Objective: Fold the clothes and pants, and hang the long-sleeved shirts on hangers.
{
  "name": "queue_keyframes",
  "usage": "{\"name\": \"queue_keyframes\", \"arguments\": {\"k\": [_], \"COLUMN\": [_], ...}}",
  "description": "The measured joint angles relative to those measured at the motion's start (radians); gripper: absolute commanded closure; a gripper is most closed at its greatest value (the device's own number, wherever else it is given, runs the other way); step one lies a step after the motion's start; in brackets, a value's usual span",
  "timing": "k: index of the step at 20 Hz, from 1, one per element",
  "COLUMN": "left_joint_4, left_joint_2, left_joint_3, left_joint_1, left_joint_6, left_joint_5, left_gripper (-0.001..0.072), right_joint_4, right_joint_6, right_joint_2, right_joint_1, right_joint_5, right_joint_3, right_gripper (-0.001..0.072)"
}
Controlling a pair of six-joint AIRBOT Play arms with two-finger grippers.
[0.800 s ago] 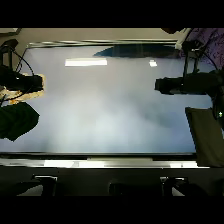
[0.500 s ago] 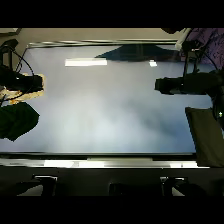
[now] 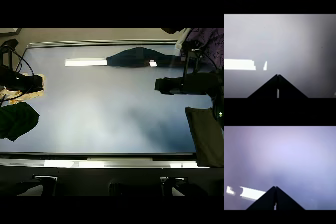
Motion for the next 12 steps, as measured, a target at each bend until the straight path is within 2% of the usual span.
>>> {"name": "queue_keyframes", "arguments": {"k": [5,6,7,8,12], "left_joint_4": [0.000,0.000,0.000,0.000,0.090], "left_joint_2": [-0.001,-0.002,-0.002,-0.003,-0.003], "left_joint_3": [0.000,0.000,0.000,0.000,-0.020], "left_joint_1": [0.000,0.000,-0.001,-0.001,0.044], "left_joint_6": [0.000,0.000,0.000,-0.001,-0.065], "left_joint_5": [0.001,0.002,0.002,0.000,-0.014], "left_gripper": [0.0687,0.0594,0.0172,-0.0013,-0.0013], "right_joint_4": [0.000,0.000,0.000,0.000,0.000], "right_joint_6": [0.000,0.000,0.000,0.000,0.000], "right_joint_2": [0.000,0.000,0.000,0.000,0.000], "right_joint_1": [0.000,0.000,0.000,0.000,0.000], "right_joint_5": [0.000,0.000,0.000,0.000,0.000], "right_joint_3": [0.000,0.000,0.000,0.000,0.000], "right_gripper": [0.0679,0.0679,0.0679,0.0679,0.0680]}}
